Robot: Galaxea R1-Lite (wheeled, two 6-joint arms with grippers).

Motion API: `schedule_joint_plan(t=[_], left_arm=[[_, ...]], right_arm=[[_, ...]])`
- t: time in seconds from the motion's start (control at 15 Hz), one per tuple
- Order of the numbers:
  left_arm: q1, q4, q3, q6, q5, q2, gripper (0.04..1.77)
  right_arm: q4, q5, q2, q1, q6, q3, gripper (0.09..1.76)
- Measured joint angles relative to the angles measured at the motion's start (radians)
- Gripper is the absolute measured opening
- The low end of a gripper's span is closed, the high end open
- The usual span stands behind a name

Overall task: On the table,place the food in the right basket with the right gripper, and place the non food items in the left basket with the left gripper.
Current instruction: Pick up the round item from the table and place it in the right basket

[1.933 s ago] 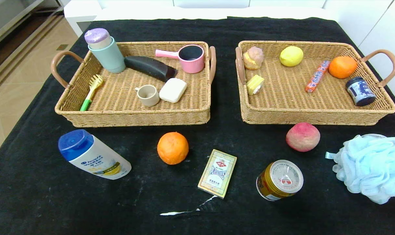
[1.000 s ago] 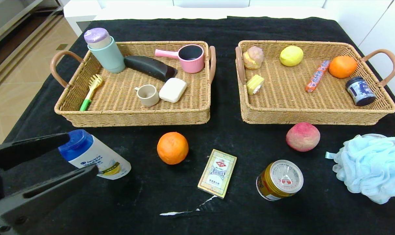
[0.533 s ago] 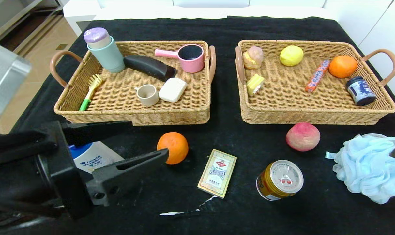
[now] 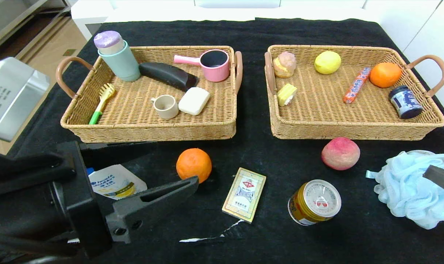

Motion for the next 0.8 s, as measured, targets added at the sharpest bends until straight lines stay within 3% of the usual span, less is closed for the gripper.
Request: schedule_joint_plan(t=[0.2,0.47,0.67,0.8], left_arm=[[-0.001,0.004,0.001,0.0,0.0,-0.01,1.72],[-0.002,0.006,0.005,0.0,0.0,-0.015,1.72],[-0.002,0.006,0.005,0.001,0.0,-0.02,1.72],[-0.002,0.006,0.005,0.001,0.0,-0.027,1.72]], right_arm=[[0.005,-0.02,0.022,0.005,0.0,-0.02,1.71],[0.03,-0.243,0.118,0.051,-0.008,-0.095,1.71],[0.148,-0.386,0.232,0.093,0.004,-0.212,1.71],[0.29,-0.425,0.296,0.111,0.056,-0.308,1.71]])
